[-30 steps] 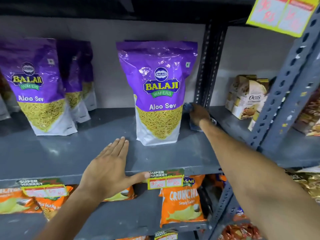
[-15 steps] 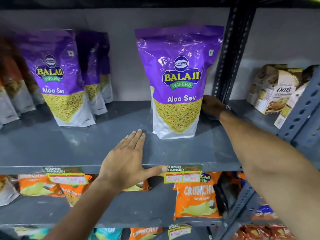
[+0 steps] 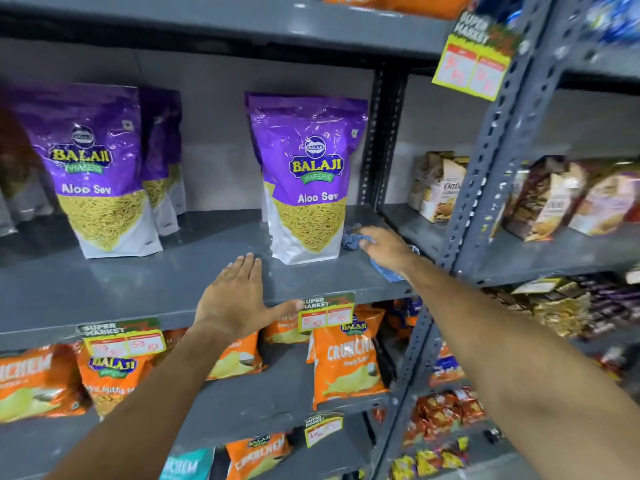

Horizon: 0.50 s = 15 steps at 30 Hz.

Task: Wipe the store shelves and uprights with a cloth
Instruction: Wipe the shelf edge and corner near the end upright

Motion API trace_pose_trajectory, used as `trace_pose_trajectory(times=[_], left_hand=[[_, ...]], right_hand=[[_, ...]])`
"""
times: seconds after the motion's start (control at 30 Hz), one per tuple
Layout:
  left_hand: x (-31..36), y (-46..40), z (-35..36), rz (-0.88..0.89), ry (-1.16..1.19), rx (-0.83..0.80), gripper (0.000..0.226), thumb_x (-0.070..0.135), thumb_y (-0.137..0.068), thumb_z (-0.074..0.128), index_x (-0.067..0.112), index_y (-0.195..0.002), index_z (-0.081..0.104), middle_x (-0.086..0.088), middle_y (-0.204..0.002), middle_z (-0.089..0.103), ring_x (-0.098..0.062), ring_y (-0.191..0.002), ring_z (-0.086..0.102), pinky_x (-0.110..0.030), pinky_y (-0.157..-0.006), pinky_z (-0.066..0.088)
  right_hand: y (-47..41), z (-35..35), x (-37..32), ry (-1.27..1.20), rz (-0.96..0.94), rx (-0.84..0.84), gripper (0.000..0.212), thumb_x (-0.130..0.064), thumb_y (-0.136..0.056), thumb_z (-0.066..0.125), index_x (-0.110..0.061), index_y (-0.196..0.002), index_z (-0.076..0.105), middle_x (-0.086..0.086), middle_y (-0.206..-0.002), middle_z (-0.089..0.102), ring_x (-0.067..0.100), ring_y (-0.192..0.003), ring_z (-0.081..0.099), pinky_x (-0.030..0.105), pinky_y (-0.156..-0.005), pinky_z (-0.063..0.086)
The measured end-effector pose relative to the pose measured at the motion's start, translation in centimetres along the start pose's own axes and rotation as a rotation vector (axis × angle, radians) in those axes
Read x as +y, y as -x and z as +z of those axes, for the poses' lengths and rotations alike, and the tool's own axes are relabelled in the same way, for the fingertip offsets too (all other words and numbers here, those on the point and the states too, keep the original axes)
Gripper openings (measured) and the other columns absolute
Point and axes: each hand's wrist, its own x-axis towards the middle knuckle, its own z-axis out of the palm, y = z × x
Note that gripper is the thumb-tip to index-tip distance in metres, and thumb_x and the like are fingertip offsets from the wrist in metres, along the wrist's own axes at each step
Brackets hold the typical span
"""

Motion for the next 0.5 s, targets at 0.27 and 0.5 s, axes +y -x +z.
trace_pose_trajectory(times=[0.27,0.5], left_hand=[[0.1,0.9,-1.2,0.022,0.015,-0.033,0.14,0.105,-0.069,0.021,0.004,-0.164,0.009,-0.013,-0.175,0.01,-0.028,-0.161,0.011,-0.043,-0.131,0.011],[-0.2,0.9,-0.9,0.034,-0.002,-0.045,0.141,0.105,-0.065,0.015,0.005,-0.165,0.006,-0.013,-0.175,0.007,-0.028,-0.162,0.009,-0.042,-0.13,0.011]], right_hand=[[9.8,-1.6,-3.2,0.001,-0.004,-0.035,0.035,-0.019,-0.101,0.054,-0.033,-0.132,0.065,0.0,-0.146,0.058,0.025,-0.133,0.053,0.039,-0.108,0.044],[10.3,-3.0,-2.2,-0.195,0.218,0.103,0.04,-0.015,-0.104,0.048,-0.028,-0.141,0.058,0.007,-0.141,0.059,0.022,-0.094,0.065,0.032,-0.078,0.053]])
